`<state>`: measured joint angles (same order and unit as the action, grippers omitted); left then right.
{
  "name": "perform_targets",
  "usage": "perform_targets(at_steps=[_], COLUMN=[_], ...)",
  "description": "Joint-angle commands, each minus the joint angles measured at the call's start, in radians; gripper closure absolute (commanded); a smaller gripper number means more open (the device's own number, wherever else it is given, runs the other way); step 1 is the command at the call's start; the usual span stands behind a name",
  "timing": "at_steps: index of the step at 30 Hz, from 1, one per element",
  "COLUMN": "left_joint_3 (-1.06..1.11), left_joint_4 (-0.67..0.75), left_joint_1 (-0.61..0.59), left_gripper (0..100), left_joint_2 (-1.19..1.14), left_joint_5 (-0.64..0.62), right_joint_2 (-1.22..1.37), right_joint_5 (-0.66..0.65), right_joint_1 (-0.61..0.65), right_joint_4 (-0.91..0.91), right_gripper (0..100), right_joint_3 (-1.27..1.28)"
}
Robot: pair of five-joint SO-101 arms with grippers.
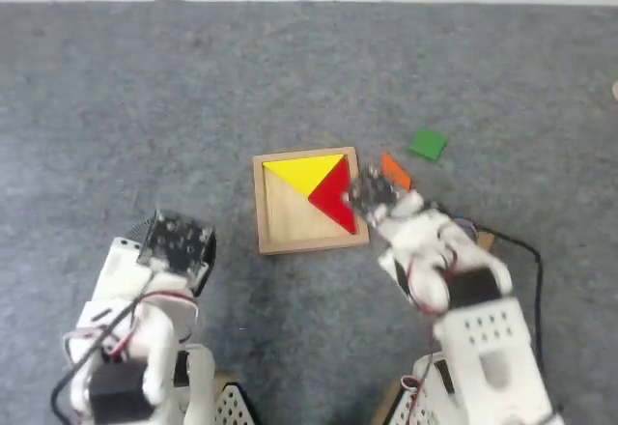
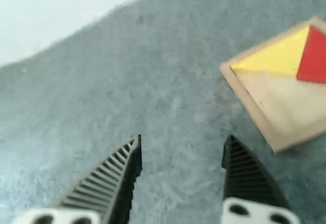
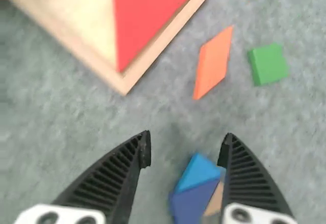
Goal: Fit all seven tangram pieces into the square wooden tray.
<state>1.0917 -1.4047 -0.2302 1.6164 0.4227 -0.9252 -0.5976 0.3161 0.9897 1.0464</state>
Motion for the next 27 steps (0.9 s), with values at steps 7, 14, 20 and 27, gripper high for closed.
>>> perform_targets(at_steps=[7,14,20,27], left_joint_3=[-0.363,-0.44,-0.371,-0.321], left_joint_4=[0.098,0.155,0.236,0.296], left_joint_1=[-0.015,-0.015,-0.017,-0.017], left_gripper=[75,75,75,75], left_joint_2=[-0.908,-1.221,-1.195,-1.18], left_joint_5=[-0.367,-0.414,-0.459,-0.462], right_joint_2=[0.59,0.9,1.055,1.087], right_joint_5=[-0.095,-0.141,-0.245,-0.247], right_joint_1=[0.001,-0.091,-0.139,-0.128], right_joint_4=[-0.38,-0.455,-0.478,-0.475], right_gripper=[76.4,76.4,76.6,76.8], right_joint_3=[-0.232,-0.408,-0.476,-0.505])
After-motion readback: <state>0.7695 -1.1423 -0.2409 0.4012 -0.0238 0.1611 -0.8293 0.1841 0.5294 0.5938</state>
